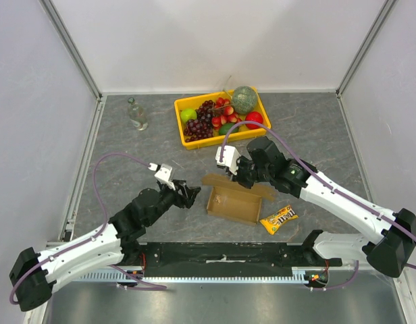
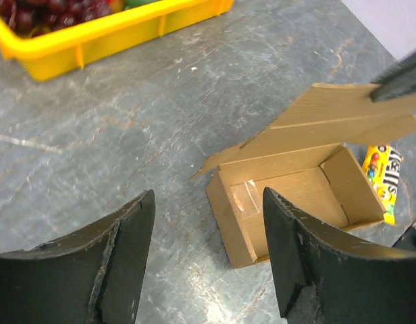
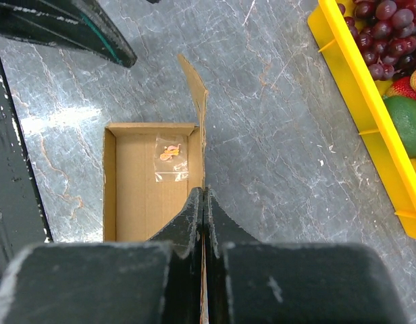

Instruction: Fold the paper box

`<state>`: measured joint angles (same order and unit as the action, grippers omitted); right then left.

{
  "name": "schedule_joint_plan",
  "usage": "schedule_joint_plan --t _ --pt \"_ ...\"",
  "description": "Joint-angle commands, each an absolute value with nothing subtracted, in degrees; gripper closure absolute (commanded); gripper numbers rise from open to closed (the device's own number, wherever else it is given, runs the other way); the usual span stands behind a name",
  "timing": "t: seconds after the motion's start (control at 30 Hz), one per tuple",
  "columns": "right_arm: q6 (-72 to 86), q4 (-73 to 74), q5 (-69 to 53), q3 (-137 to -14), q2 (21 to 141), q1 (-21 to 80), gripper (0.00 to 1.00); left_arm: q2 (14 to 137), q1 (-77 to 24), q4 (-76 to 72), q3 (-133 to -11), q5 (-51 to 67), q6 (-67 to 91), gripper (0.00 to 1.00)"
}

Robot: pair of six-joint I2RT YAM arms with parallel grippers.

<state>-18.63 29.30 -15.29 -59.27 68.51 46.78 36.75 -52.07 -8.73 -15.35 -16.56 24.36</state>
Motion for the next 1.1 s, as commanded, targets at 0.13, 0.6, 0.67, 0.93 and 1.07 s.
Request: schedule_joint_plan --t 0.13,0.6,0.67,0.93,1.07 --pt "-18.5 28.4 -18.0 -61.8 68.1 46.9 1.0 39.4 -48.6 -23.8 -14.3 -0.6 3.5 0.28" --pt "-18.9 29.6 -19.8 -63.4 68.0 46.9 1.0 52.5 -35.7 -32.3 -16.7 25.8 3.1 0.3" --pt "-18.9 29.8 -20.0 -63.6 68.1 46.9 1.0 54.9 -35.8 -32.3 -17.9 28.1 2.6 0.31" --pt "-19.0 29.9 -19.8 -63.7 68.2 46.9 1.0 59.0 -35.7 -31.4 -19.4 30.4 3.2 0.44" --pt "-19.1 29.8 -19.6 -63.6 68.5 46.9 1.0 58.2 -35.7 -31.2 -18.9 27.2 3.8 0.52"
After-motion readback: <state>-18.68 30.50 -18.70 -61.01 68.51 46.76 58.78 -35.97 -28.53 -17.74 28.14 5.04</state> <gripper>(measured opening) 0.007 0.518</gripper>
